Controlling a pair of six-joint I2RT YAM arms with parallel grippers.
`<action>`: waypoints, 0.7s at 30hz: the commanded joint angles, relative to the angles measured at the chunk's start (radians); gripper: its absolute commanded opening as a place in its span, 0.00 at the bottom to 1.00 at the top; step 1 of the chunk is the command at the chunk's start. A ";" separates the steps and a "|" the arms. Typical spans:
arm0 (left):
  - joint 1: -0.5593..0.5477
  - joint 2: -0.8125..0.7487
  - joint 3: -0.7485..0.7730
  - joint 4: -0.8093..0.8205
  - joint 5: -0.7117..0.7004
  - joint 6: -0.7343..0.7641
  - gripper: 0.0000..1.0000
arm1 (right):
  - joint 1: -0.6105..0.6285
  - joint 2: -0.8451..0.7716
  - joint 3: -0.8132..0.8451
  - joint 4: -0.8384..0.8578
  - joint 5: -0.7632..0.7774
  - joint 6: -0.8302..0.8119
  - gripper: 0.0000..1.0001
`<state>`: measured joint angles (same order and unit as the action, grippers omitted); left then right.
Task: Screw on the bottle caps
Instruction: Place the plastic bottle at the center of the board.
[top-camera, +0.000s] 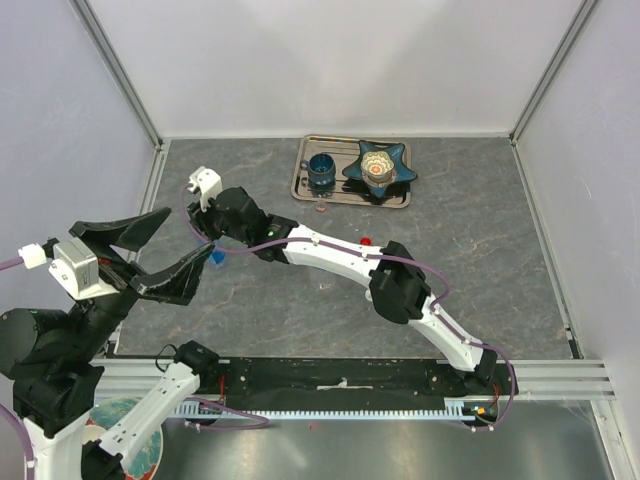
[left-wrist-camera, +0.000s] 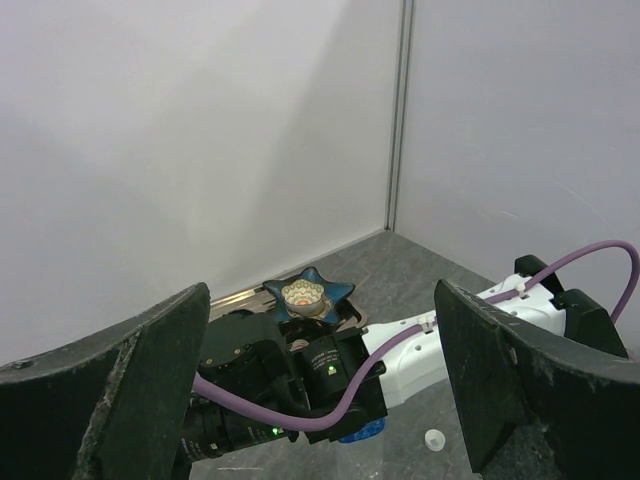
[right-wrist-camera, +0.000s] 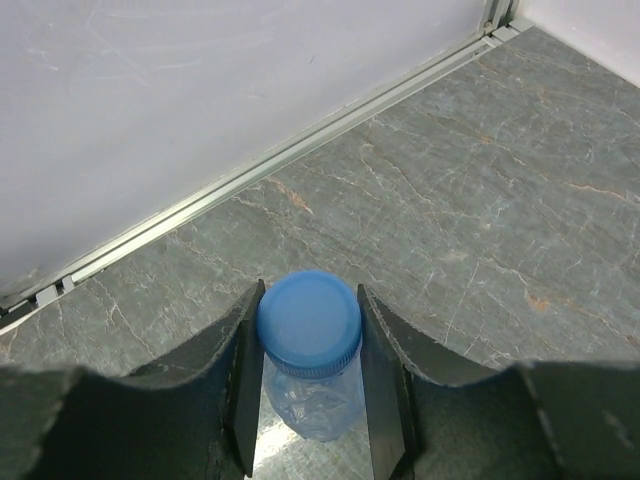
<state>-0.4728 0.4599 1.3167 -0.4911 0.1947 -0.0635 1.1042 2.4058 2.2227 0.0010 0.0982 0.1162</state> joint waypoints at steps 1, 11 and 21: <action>0.008 -0.001 -0.005 0.036 0.025 -0.035 0.99 | 0.005 -0.046 -0.020 0.001 -0.032 0.011 0.47; 0.014 -0.015 -0.016 0.034 0.035 -0.038 0.99 | 0.005 -0.051 0.002 -0.033 -0.034 -0.001 0.70; 0.022 -0.020 -0.024 0.036 0.043 -0.044 0.99 | 0.005 -0.057 0.046 -0.067 -0.043 -0.021 0.80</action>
<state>-0.4595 0.4461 1.2987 -0.4908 0.2199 -0.0715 1.1042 2.4039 2.2131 -0.0647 0.0746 0.1101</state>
